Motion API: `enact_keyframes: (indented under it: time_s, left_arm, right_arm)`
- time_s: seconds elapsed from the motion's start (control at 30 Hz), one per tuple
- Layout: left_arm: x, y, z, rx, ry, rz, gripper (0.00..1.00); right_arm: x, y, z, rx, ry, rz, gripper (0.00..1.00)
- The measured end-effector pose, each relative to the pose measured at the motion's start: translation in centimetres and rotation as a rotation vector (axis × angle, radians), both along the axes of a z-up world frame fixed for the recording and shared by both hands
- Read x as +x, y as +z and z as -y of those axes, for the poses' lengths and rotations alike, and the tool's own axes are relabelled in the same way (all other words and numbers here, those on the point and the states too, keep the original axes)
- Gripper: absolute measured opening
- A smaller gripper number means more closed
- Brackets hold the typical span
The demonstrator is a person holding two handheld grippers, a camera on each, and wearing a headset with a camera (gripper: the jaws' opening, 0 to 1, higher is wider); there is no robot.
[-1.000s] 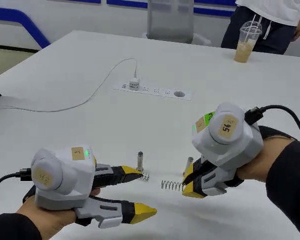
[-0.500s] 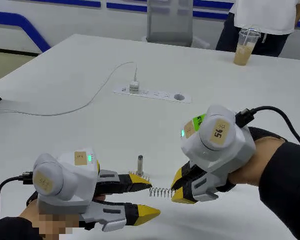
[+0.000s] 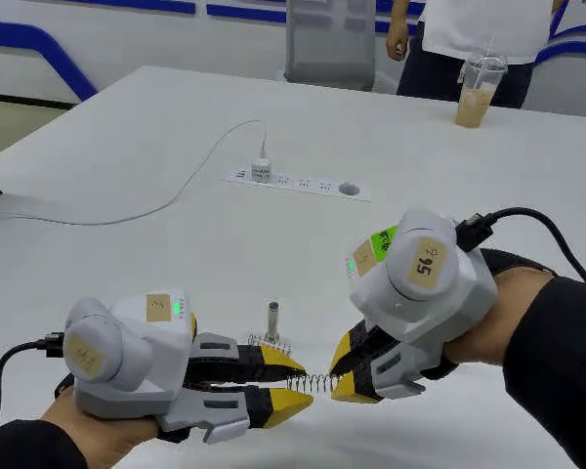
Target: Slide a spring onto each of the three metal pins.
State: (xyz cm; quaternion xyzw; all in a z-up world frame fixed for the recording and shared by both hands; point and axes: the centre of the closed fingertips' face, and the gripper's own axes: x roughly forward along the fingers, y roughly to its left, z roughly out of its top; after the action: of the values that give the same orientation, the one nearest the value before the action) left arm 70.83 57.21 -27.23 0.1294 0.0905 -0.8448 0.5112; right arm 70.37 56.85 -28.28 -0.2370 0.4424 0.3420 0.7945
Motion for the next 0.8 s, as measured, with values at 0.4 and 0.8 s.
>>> enact_keyframes:
  time_s: [0.4,0.8]
  left_arm:
    - [0.0,0.0,0.0,-0.007,-0.006,0.014,0.12]
    - [-0.1,-0.2,0.0,-0.003,-0.011,0.016,0.12]
  right_arm:
    - [-0.1,1.6,-0.2,-0.007,0.011,0.018,0.11]
    - [0.8,3.9,-1.7,-0.003,0.037,0.065,0.11]
